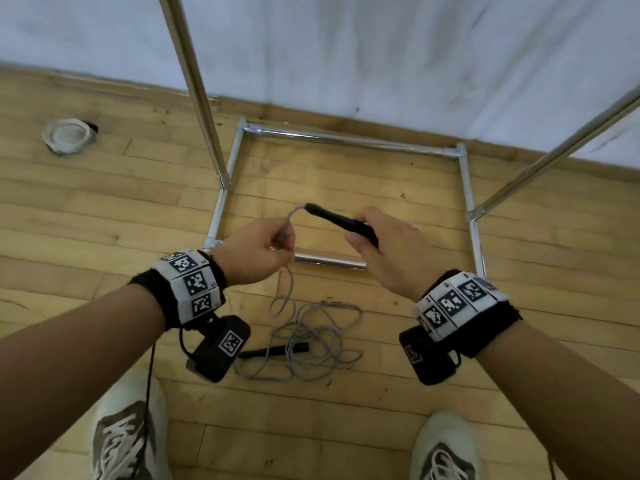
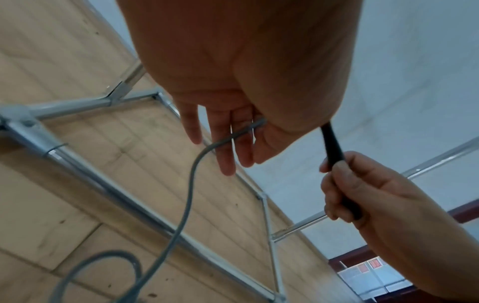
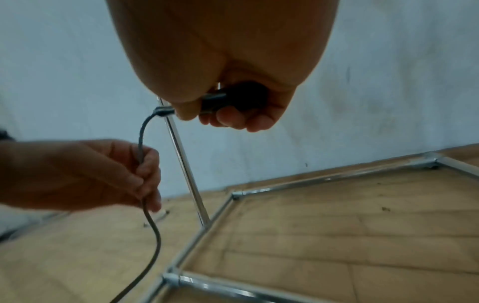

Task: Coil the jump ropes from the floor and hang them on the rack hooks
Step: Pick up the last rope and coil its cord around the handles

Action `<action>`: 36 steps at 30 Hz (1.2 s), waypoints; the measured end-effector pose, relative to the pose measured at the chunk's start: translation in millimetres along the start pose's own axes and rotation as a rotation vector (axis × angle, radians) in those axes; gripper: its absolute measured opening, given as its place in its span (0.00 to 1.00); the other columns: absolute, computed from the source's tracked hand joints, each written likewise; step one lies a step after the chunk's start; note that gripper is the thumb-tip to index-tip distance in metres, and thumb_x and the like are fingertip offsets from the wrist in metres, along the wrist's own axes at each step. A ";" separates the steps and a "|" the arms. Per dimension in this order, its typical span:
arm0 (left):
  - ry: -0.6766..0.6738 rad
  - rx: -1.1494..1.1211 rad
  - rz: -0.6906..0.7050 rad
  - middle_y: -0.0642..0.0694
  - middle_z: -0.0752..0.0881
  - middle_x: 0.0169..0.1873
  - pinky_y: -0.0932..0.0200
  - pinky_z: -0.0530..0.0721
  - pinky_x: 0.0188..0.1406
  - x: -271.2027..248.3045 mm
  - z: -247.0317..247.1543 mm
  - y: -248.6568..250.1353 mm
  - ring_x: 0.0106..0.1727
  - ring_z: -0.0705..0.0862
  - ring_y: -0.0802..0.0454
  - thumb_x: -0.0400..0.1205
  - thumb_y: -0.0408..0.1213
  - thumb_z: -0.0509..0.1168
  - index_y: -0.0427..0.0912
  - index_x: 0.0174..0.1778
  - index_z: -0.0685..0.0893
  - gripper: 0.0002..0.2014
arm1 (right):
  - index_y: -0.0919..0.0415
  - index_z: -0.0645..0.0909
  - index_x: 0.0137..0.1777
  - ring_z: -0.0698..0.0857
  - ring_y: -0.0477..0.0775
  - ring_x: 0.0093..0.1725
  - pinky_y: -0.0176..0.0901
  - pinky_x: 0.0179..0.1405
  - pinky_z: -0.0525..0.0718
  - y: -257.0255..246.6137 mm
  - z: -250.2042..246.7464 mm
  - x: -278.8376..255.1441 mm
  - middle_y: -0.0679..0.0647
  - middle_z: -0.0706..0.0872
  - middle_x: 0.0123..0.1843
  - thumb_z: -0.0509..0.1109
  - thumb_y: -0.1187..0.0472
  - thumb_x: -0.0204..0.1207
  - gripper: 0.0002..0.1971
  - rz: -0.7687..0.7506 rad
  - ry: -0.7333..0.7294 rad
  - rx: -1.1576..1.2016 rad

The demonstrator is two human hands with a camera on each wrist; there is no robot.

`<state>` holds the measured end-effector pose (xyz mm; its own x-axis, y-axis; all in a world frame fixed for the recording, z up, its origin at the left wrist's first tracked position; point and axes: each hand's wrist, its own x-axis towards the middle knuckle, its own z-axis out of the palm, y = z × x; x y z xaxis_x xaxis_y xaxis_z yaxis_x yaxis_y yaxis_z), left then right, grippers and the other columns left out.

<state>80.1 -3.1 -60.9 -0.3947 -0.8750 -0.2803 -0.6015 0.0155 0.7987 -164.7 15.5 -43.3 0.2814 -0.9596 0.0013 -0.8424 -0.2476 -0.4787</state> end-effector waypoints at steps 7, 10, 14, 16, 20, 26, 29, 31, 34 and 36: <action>0.013 -0.005 0.114 0.45 0.89 0.40 0.46 0.85 0.52 -38.7 -14.7 71.5 0.46 0.87 0.45 0.83 0.35 0.68 0.44 0.44 0.82 0.03 | 0.42 0.71 0.45 0.77 0.41 0.26 0.43 0.27 0.71 -41.8 -94.3 -19.0 0.44 0.79 0.31 0.61 0.45 0.84 0.07 0.120 0.258 0.205; 0.012 -0.099 0.167 0.46 0.89 0.37 0.51 0.82 0.53 -53.0 -23.8 99.3 0.47 0.89 0.45 0.86 0.36 0.64 0.39 0.42 0.81 0.08 | 0.43 0.72 0.45 0.78 0.40 0.26 0.41 0.26 0.73 -57.6 -130.2 -28.3 0.43 0.80 0.32 0.60 0.44 0.84 0.08 0.135 0.336 0.269; -0.026 -0.029 0.222 0.43 0.90 0.44 0.48 0.79 0.64 -68.9 -36.3 129.7 0.54 0.87 0.44 0.90 0.34 0.55 0.36 0.46 0.86 0.15 | 0.42 0.73 0.45 0.79 0.37 0.27 0.38 0.28 0.72 -77.4 -173.2 -38.3 0.42 0.80 0.34 0.60 0.43 0.84 0.08 0.163 0.439 0.291; -0.006 0.016 0.223 0.44 0.91 0.43 0.47 0.81 0.63 -75.1 -42.8 143.2 0.54 0.87 0.44 0.91 0.35 0.54 0.39 0.48 0.87 0.16 | 0.42 0.73 0.43 0.79 0.39 0.29 0.39 0.30 0.71 -87.4 -192.6 -41.9 0.42 0.80 0.34 0.60 0.43 0.83 0.09 0.174 0.498 0.279; 0.109 0.175 0.270 0.55 0.86 0.29 0.56 0.84 0.39 -89.2 -68.6 170.6 0.38 0.87 0.51 0.88 0.51 0.56 0.57 0.49 0.90 0.16 | 0.45 0.74 0.42 0.77 0.32 0.25 0.35 0.28 0.70 -101.7 -223.3 -51.5 0.42 0.79 0.33 0.60 0.45 0.85 0.11 0.168 0.607 0.356; 0.168 0.182 0.333 0.53 0.77 0.24 0.68 0.72 0.24 -104.8 -94.7 188.9 0.24 0.76 0.58 0.89 0.51 0.52 0.57 0.45 0.88 0.19 | 0.45 0.76 0.44 0.78 0.36 0.25 0.39 0.29 0.76 -105.0 -254.3 -74.0 0.46 0.83 0.37 0.60 0.44 0.84 0.10 0.188 0.708 0.419; 0.122 0.253 0.297 0.51 0.87 0.34 0.72 0.73 0.32 -111.6 -95.1 183.1 0.33 0.84 0.66 0.90 0.45 0.53 0.53 0.45 0.87 0.17 | 0.48 0.77 0.44 0.79 0.48 0.29 0.49 0.32 0.80 -103.2 -267.2 -79.3 0.48 0.82 0.36 0.60 0.43 0.83 0.12 0.224 0.778 0.477; 0.142 0.333 0.281 0.51 0.89 0.35 0.73 0.72 0.30 -115.3 -94.5 178.6 0.33 0.83 0.69 0.90 0.45 0.54 0.53 0.43 0.86 0.16 | 0.50 0.78 0.45 0.79 0.50 0.30 0.50 0.32 0.80 -102.0 -270.1 -81.6 0.49 0.82 0.35 0.61 0.44 0.83 0.13 0.239 0.782 0.500; 0.140 0.316 0.288 0.54 0.85 0.29 0.75 0.73 0.27 -116.4 -97.5 177.2 0.27 0.81 0.66 0.89 0.46 0.56 0.54 0.42 0.87 0.16 | 0.52 0.79 0.46 0.79 0.48 0.28 0.47 0.30 0.79 -99.9 -261.7 -83.6 0.49 0.82 0.34 0.61 0.45 0.84 0.13 0.260 0.774 0.535; 0.151 0.290 0.293 0.57 0.76 0.20 0.73 0.70 0.22 -116.2 -99.8 180.1 0.20 0.74 0.62 0.88 0.49 0.58 0.59 0.44 0.88 0.14 | 0.52 0.79 0.47 0.79 0.45 0.24 0.42 0.24 0.78 -101.6 -253.0 -84.6 0.48 0.82 0.34 0.61 0.46 0.85 0.12 0.267 0.762 0.604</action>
<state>86.9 53.1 168.7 -0.4852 -0.8737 0.0341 -0.6575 0.3903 0.6445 -219.2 88.0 227.4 -0.4292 -0.8557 0.2891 -0.4014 -0.1060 -0.9098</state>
